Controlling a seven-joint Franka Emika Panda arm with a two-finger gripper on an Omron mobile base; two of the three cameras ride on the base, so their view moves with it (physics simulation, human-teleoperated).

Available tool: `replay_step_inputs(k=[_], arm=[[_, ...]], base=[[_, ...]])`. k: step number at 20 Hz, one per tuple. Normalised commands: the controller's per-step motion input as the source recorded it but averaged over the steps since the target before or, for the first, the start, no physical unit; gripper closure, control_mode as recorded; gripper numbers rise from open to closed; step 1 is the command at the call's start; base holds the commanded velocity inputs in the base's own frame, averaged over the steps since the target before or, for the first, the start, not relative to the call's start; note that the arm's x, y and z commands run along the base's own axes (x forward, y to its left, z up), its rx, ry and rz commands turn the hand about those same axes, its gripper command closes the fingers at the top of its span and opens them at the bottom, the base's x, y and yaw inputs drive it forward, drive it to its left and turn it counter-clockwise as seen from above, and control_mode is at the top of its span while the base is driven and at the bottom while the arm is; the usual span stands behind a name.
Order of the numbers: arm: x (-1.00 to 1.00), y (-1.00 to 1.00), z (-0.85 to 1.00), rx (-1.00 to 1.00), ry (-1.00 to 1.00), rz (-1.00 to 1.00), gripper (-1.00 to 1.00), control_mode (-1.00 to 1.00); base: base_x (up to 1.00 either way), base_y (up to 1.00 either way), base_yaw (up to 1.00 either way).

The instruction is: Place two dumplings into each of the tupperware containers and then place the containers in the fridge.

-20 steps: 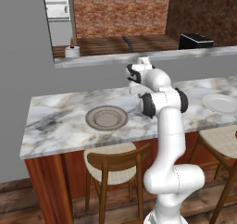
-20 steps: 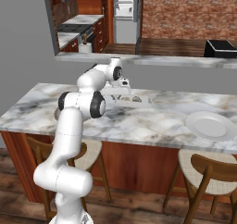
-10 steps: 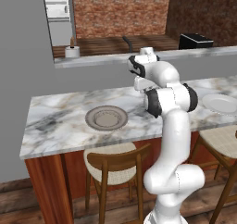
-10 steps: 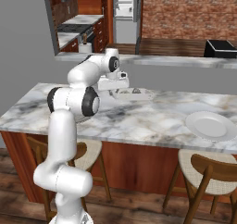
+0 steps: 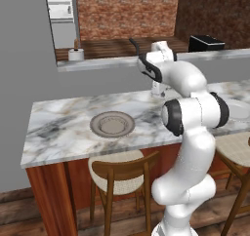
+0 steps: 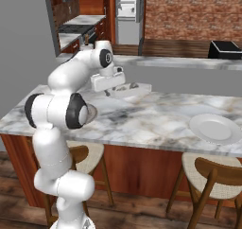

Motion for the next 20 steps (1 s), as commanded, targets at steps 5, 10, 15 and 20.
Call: replay_step_inputs(k=[5, 10, 15, 20], arm=[[-1.0, 0.0, 0.52, 0.06, -0.02, 0.32, 1.0, -1.0], [-1.0, 0.0, 0.55, 0.18, 0.0, 0.23, 1.0, -1.0], [-1.0, 0.0, 0.46, 0.13, -0.02, 0.21, 1.0, -1.0], [-1.0, 0.01, 0.47, 0.0, -0.18, 0.1, 1.0, -1.0]], base=[[0.0, 0.0, 0.0], [0.0, 0.0, 0.0], [0.0, 0.0, 0.0], [0.0, 0.0, 0.0]])
